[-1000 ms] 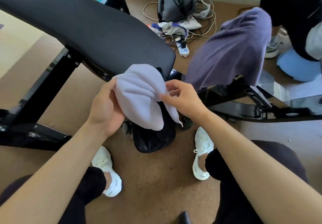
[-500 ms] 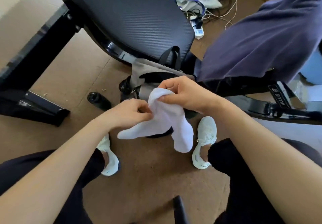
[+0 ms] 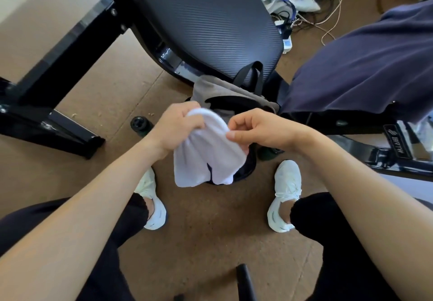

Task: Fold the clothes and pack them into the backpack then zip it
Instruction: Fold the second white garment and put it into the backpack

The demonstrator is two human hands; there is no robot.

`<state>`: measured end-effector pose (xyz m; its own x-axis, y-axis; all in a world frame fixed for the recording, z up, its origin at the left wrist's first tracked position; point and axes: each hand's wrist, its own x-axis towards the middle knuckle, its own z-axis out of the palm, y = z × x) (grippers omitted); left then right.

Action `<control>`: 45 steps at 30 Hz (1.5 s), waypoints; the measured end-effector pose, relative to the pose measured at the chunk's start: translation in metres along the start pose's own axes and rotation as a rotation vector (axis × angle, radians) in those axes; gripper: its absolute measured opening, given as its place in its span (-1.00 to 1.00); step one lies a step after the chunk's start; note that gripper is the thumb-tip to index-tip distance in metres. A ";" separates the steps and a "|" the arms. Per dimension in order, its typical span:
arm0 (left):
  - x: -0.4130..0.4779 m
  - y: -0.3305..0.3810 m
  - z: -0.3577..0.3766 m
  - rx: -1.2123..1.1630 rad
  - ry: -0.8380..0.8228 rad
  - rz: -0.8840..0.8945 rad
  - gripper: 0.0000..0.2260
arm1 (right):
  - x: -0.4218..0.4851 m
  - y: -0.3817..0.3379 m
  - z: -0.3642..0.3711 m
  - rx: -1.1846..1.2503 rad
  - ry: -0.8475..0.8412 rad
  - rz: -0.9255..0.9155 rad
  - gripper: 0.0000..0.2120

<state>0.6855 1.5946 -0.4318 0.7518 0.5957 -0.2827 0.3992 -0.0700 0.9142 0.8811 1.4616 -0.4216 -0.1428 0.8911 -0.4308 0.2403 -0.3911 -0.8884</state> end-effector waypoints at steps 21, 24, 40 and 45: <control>-0.004 0.018 -0.014 -0.453 -0.046 0.025 -0.84 | 0.027 0.014 0.025 0.048 0.223 -0.114 -0.77; -0.002 0.017 -0.018 -0.577 0.077 -0.011 -0.83 | 0.026 0.022 0.023 0.039 0.152 -0.013 -0.75; 0.008 -0.004 -0.012 -0.254 0.127 -0.091 -0.92 | 0.004 0.000 -0.011 0.028 0.576 -0.053 -0.64; 0.005 0.002 0.010 -0.060 -0.051 0.029 -0.80 | 0.004 -0.007 0.008 -0.121 0.275 -0.129 -0.65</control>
<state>0.6947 1.5897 -0.4345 0.7889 0.5523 -0.2694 0.3465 -0.0376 0.9373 0.8706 1.4661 -0.4183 0.0811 0.9668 -0.2424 0.3517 -0.2553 -0.9006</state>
